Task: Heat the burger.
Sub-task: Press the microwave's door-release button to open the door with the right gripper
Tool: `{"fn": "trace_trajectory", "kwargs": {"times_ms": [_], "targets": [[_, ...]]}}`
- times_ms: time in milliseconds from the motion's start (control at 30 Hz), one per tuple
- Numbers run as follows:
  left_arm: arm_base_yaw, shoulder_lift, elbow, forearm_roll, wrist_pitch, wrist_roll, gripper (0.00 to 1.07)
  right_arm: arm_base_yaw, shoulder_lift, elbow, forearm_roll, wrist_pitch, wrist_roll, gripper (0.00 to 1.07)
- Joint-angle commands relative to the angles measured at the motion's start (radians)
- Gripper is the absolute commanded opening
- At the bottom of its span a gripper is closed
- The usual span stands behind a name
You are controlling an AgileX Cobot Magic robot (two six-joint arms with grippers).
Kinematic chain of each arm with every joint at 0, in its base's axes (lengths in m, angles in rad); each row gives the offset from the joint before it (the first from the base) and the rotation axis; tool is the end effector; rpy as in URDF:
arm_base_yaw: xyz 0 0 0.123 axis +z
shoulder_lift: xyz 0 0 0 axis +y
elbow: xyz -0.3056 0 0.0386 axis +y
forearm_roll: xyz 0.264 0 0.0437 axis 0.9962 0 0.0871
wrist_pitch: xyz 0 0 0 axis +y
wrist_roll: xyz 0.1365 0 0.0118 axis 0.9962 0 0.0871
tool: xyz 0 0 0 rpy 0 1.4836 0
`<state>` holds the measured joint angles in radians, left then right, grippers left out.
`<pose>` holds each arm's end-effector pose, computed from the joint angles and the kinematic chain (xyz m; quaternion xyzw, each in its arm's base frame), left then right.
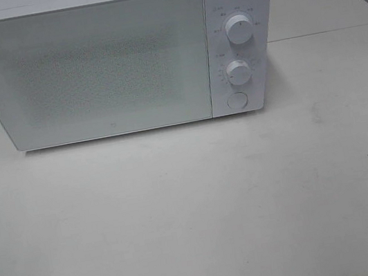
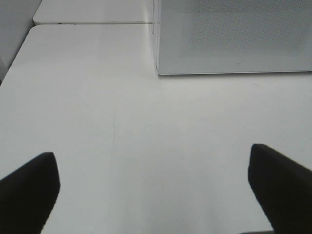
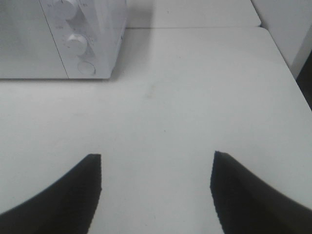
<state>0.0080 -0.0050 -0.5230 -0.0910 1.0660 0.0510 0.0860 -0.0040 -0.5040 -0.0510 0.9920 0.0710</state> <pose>0.0233 -0.0107 0.2714 0.0207 0.8461 -0.0297 0.5317 0.0303 -0.0033 0.2740 -0.0060 0.8323 0.0180 0.5540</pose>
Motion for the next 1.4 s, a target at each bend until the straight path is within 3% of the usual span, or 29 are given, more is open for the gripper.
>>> {"fn": "trace_trajectory", "kwargs": {"times_ms": [33,633,867,1400], "targets": [[0.004,-0.019,0.000,-0.003,-0.004,-0.006,0.98,-0.005,-0.028,0.005,-0.016,0.005,0.006,0.64],[0.004,-0.019,0.000,-0.003,-0.004,-0.006,0.98,-0.005,-0.020,-0.013,-0.013,-0.024,0.015,0.67],[0.004,-0.019,0.000,-0.003,-0.004,-0.006,0.98,-0.005,0.103,-0.018,-0.015,-0.169,0.016,0.75],[0.004,-0.019,0.000,-0.003,-0.004,-0.006,0.98,-0.005,0.389,0.002,-0.015,-0.496,0.016,0.75]]}}
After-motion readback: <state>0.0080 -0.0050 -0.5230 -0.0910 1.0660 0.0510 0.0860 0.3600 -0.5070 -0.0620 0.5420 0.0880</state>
